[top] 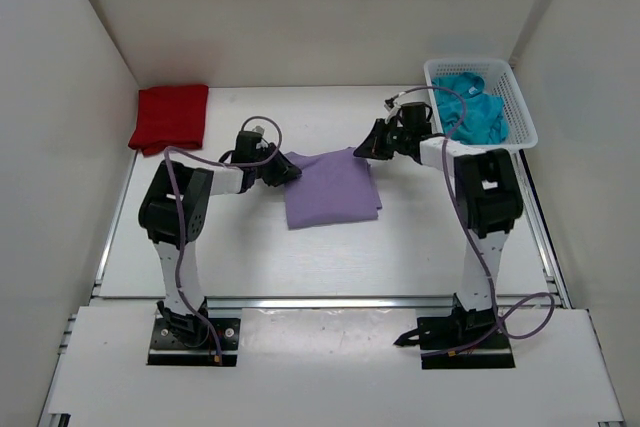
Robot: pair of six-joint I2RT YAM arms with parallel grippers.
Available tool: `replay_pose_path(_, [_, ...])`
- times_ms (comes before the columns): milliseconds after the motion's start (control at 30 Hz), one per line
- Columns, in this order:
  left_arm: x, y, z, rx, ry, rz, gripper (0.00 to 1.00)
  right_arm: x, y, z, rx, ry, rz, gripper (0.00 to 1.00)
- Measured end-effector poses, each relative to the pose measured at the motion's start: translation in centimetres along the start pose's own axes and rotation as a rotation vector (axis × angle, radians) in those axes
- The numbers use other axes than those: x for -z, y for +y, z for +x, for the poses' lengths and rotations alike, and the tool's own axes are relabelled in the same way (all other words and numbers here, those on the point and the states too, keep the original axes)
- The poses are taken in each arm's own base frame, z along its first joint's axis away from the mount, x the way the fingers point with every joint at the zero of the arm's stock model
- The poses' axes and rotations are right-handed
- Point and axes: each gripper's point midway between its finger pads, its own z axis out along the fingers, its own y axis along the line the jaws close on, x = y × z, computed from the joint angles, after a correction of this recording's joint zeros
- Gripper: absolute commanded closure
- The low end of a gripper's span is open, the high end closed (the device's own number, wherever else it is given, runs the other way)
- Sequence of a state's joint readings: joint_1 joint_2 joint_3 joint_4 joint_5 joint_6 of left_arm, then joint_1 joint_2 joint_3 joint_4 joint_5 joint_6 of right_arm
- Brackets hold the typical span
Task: Fold and stack the t-shirts
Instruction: Fold the long partially folded tshirt into a neat square
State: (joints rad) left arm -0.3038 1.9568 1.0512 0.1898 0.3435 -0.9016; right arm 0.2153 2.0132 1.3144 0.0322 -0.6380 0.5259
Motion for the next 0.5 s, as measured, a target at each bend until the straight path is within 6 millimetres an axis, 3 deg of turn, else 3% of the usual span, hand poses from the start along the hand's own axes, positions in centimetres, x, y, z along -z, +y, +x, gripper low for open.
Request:
replay_pose_path(33, [-0.4,1.1,0.2,0.023,0.01,-0.022,0.6,-0.9,-0.8,-0.1,-0.01,0.01,0.004,1.0])
replay_pose_path(200, [-0.2,1.3,-1.8,0.062,-0.034,-0.001,0.56,-3.8,-4.5,0.7,-0.087,0.076,0.031,1.0])
replay_pose_path(367, [1.1,2.0,-2.0,0.088,-0.059,0.013,0.45,-3.9,-4.2,-0.4,-0.097,0.09,0.017,1.0])
replay_pose_path(467, [3.1,1.4,-2.3,0.074,-0.093,0.018,0.39,-3.6,-3.3,-1.1,-0.075,0.08,0.008,0.85])
replay_pose_path(500, [3.9,1.2,-2.4,0.065,-0.108,0.017,0.37,-3.4,-2.9,-1.2,-0.07,0.081,0.008,0.74])
